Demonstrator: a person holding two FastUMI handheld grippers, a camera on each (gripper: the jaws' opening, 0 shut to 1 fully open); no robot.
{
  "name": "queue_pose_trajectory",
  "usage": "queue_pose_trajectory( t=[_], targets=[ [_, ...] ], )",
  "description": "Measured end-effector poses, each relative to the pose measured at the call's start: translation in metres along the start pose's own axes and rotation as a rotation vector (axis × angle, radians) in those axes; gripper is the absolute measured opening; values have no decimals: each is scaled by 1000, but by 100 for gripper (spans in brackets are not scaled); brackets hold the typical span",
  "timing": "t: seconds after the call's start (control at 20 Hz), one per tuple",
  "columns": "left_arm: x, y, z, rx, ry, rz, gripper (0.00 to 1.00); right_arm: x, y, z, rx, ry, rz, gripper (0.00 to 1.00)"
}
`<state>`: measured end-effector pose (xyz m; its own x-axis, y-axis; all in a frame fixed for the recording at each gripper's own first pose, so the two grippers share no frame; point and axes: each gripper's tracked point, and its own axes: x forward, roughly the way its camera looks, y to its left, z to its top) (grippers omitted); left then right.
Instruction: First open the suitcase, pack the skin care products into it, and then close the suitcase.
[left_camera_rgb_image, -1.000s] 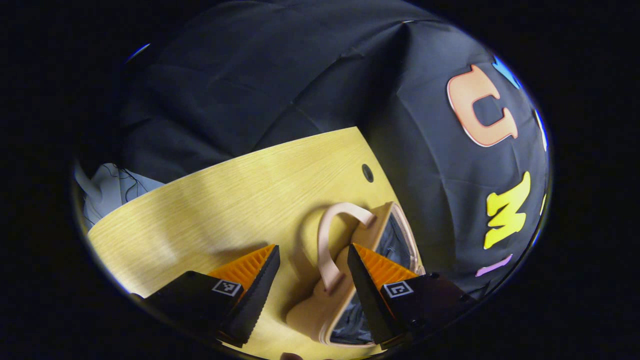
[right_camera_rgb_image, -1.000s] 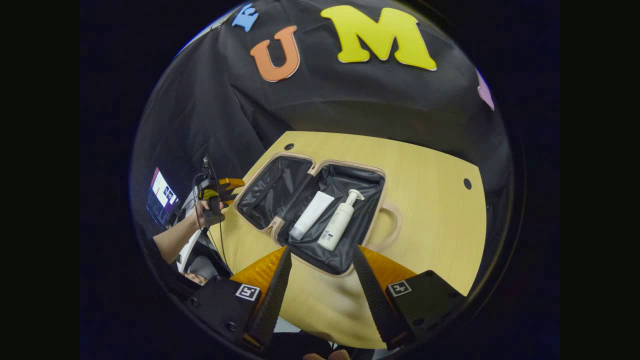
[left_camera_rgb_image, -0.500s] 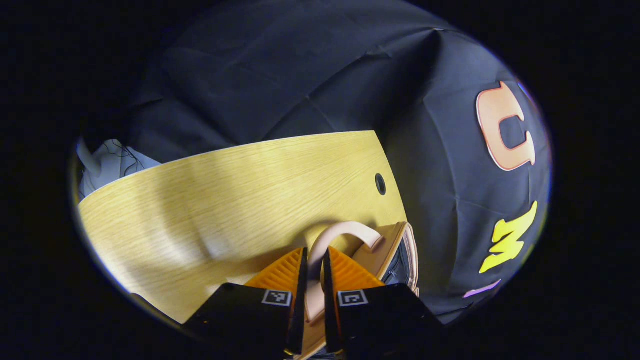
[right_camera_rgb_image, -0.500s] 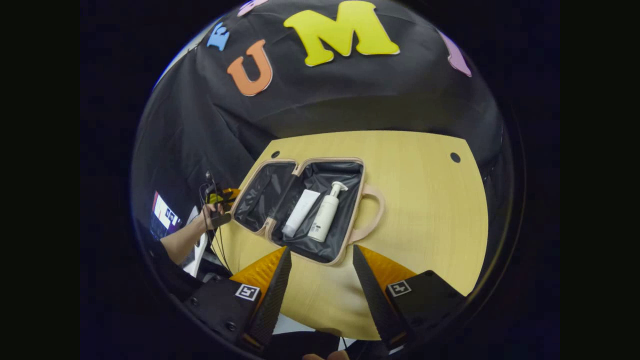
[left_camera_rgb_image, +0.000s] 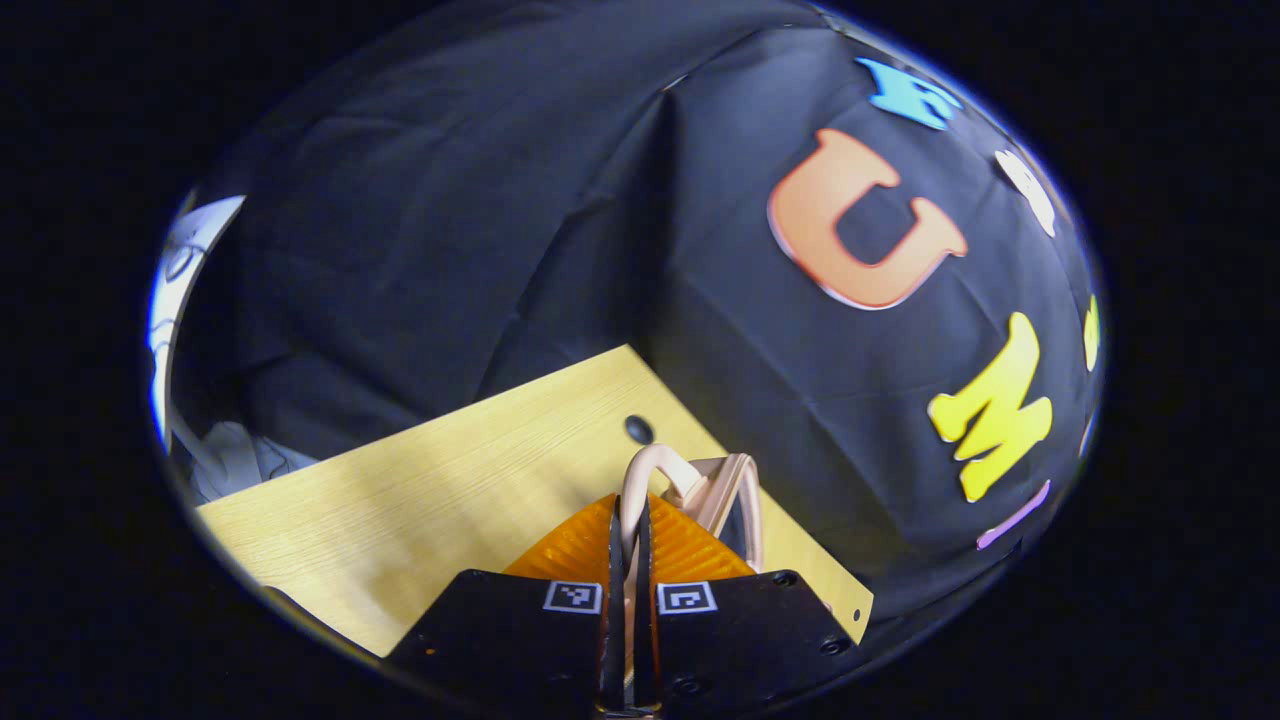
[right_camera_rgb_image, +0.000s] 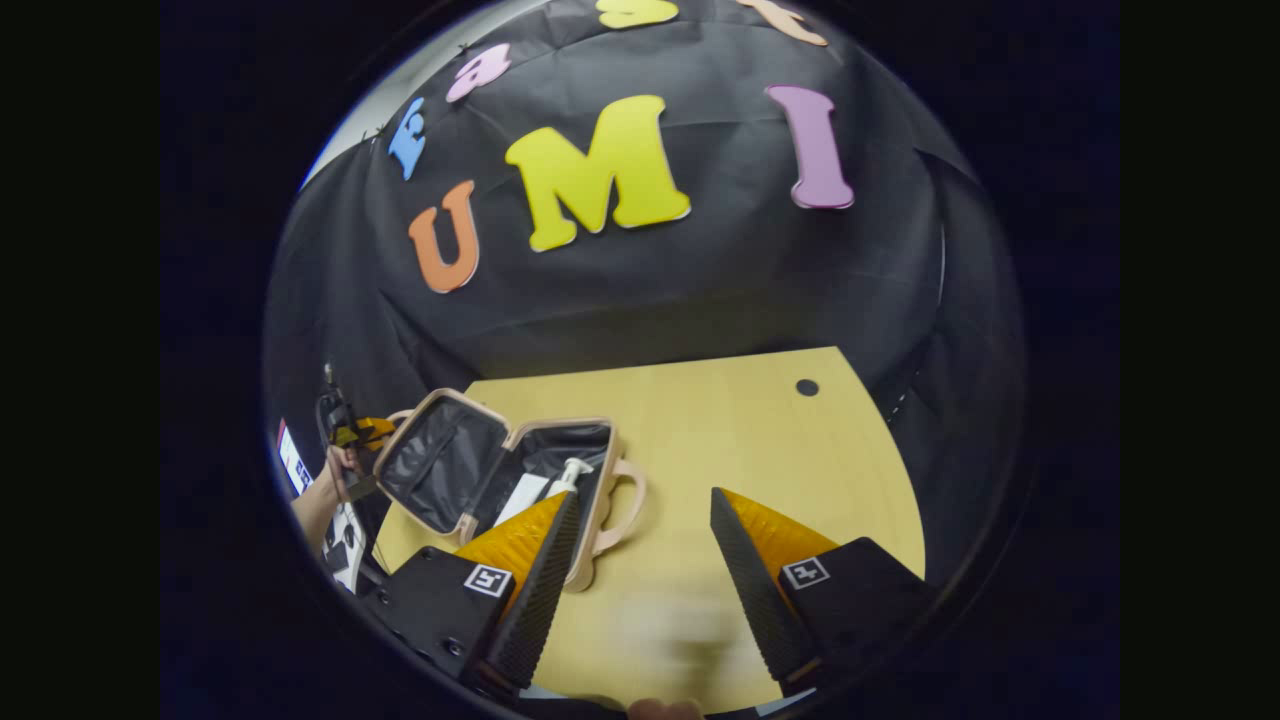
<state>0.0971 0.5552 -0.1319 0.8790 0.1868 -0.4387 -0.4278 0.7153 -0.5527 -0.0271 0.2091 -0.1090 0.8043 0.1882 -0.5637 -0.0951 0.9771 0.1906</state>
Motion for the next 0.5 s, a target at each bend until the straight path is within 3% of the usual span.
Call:
queue_pose_trajectory(
  t=[0.2,0.25,0.3,0.5],
  targets=[
    [-52,-99,-8,194,-145,-55,6,-30,-59,20,55,-101,-80,80],
    [-65,-124,-17,235,-174,-68,6,-37,-71,24,66,-124,-93,75],
    [-77,-147,-28,279,-198,-76,6,-45,-81,28,73,-146,-103,80],
    [-104,-236,-95,456,-242,-149,6,-73,-127,38,34,-213,-166,79]
  ],
)
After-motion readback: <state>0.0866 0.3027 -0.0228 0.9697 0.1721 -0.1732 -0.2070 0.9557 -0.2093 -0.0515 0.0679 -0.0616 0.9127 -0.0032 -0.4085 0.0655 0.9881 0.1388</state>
